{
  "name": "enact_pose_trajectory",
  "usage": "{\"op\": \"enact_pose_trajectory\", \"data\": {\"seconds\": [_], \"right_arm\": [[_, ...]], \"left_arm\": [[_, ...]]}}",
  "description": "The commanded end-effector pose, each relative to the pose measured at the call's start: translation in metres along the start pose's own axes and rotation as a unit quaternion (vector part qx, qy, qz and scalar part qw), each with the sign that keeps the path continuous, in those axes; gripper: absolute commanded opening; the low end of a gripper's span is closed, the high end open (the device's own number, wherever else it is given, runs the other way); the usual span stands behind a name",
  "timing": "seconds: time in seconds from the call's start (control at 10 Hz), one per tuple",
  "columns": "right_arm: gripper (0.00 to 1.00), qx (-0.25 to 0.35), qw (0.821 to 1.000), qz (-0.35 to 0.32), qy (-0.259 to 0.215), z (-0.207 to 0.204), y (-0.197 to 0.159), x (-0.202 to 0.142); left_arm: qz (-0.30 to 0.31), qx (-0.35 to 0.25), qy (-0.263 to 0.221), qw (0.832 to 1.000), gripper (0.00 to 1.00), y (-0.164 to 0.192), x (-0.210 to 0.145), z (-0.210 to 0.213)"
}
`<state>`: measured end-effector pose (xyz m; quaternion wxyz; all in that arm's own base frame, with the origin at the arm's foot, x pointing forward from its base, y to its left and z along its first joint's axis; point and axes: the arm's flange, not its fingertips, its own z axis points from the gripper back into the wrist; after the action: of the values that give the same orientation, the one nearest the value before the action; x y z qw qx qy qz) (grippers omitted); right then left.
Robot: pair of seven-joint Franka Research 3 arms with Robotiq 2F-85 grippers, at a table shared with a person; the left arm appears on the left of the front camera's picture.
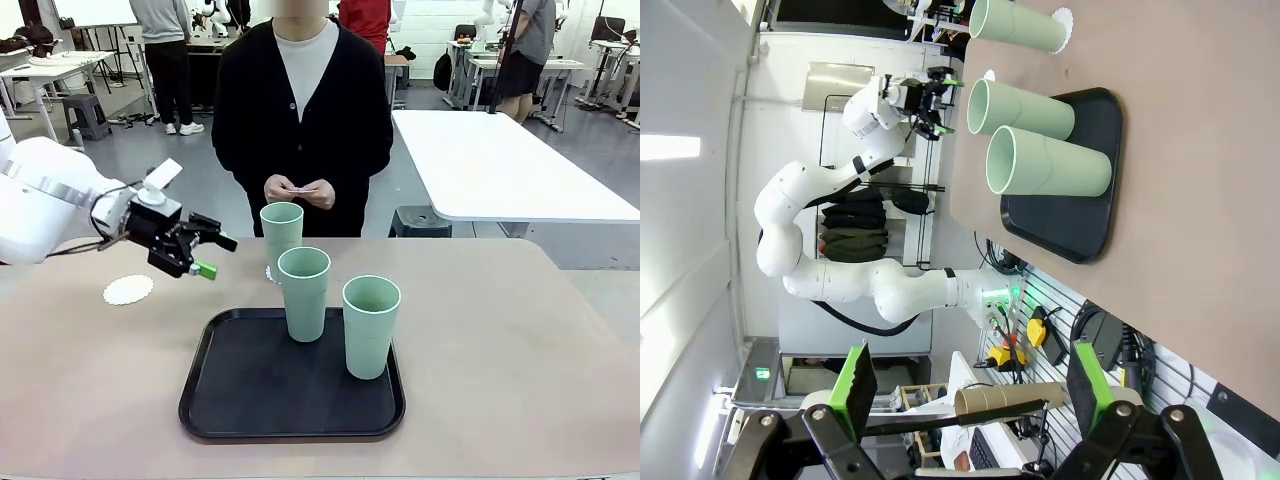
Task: Place coasters on the table and set cups on them.
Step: Take one Reusable plastic cup from the Flat Tray and place it on a coaster set by the human.
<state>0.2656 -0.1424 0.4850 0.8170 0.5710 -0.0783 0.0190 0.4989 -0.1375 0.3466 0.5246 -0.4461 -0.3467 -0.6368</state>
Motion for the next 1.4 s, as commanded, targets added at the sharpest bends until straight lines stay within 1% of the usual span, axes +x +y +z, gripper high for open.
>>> {"op": "enact_pose_trajectory", "data": {"seconds": [0.0, 0.3, 0.5, 0.7, 0.8, 0.9, 1.0, 1.3], "right_arm": [[1.00, 0.005, 1.000, 0.003, 0.000, 0.000, 0.000, 0.000], [1.00, 0.005, 1.000, 0.003, 0.000, 0.000, 0.000, 0.000], [1.00, 0.005, 1.000, 0.003, 0.000, 0.000, 0.000, 0.000], [1.00, 0.005, 1.000, 0.003, 0.000, 0.000, 0.000, 0.000], [1.00, 0.005, 1.000, 0.003, 0.000, 0.000, 0.000, 0.000], [1.00, 0.005, 1.000, 0.003, 0.000, 0.000, 0.000, 0.000], [1.00, 0.005, 1.000, 0.003, 0.000, 0.000, 0.000, 0.000], [1.00, 0.005, 1.000, 0.003, 0.000, 0.000, 0.000, 0.000]], "left_arm": [[-0.006, 0.020, 0.009, 1.000, 1.00, -0.006, -0.003, -0.028], [-0.014, 0.042, 0.032, 0.998, 1.00, -0.006, -0.003, -0.067], [-0.027, 0.061, 0.045, 0.997, 1.00, 0.001, -0.003, -0.082], [-0.018, 0.072, 0.048, 0.996, 1.00, 0.006, -0.004, -0.085], [-0.013, 0.078, 0.059, 0.995, 1.00, 0.005, -0.005, -0.081], [0.020, 0.076, 0.089, 0.993, 1.00, 0.004, 0.000, -0.074], [-0.003, 0.061, 0.059, 0.996, 1.00, 0.005, -0.001, -0.079], [-0.003, 0.061, 0.059, 0.996, 1.00, 0.005, -0.001, -0.079]]}}
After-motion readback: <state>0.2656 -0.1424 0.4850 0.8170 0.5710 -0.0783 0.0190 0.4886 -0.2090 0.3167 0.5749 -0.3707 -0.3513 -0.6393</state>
